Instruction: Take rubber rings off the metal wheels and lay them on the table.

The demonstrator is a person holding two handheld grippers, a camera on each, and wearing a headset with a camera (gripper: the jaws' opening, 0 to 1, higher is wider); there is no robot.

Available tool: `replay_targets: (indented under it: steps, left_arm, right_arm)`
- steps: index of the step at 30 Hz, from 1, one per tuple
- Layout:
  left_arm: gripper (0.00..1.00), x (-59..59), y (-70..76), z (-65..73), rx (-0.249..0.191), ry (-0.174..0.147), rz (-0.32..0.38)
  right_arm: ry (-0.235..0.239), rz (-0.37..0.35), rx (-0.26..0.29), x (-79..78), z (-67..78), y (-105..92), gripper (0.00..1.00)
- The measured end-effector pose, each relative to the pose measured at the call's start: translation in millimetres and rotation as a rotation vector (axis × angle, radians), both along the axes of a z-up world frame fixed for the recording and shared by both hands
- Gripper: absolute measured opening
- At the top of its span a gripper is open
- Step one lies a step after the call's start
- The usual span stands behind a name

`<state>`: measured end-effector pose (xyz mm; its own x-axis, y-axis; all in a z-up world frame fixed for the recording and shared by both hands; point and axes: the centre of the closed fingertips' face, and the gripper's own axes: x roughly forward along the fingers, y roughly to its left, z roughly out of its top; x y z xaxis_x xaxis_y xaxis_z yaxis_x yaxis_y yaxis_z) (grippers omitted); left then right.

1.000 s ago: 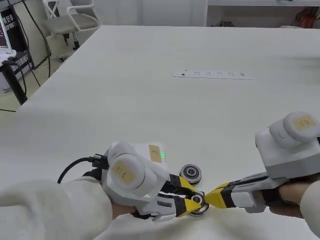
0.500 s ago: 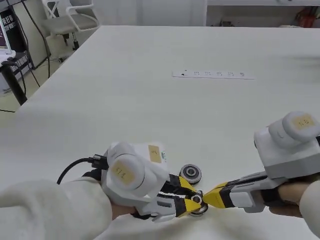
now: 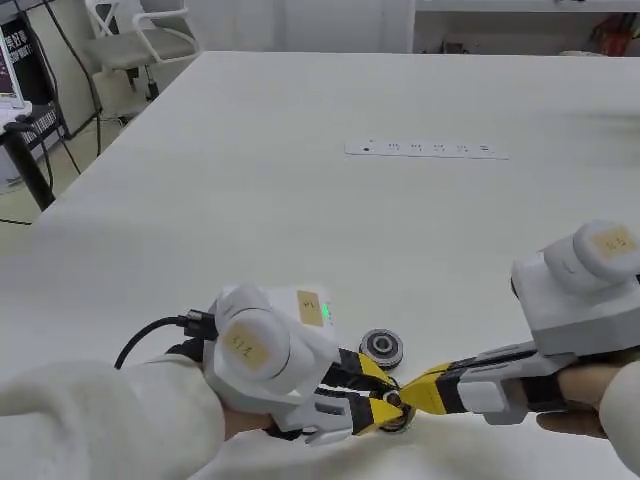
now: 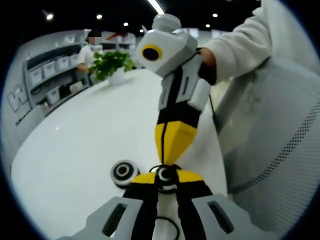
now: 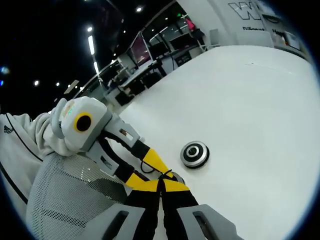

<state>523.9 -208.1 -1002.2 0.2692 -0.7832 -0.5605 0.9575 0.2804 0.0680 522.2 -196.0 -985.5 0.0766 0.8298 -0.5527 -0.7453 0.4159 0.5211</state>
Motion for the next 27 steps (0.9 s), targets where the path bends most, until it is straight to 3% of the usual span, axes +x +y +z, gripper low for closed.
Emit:
replay_targets:
  steps: [2,11,18,21,24,27]
  left_arm:
    - [0.14,0.0,0.2,0.0,-0.002,0.002,0.002]
    - [0.14,-0.4,-0.6,0.2,-0.016,0.022,0.016]
    - [0.14,-1.0,-2.0,0.5,0.004,0.027,0.011]
    - [0.14,-1.1,-2.0,0.8,0.017,0.012,-0.002]
    - [0.19,-1.4,-3.1,6.8,0.017,0.001,-0.01]
    - [0.23,-5.3,-5.4,16.7,0.006,0.014,-0.032]
  right_arm:
    - [-0.021,0.001,-0.023,2.9,-2.7,-2.8,0.0]
    - [0.01,-0.024,-0.075,3.6,-15.6,-9.7,0.0]
    - [0.008,-0.022,-0.089,3.7,-16.6,-12.0,0.0]
    - [0.007,-0.023,-0.095,4.3,-17.3,-12.8,0.0]
    - [0.009,-0.024,-0.096,4.7,-17.1,-13.3,0.0]
    - [0.007,-0.026,-0.093,5.3,-16.0,-13.6,0.0]
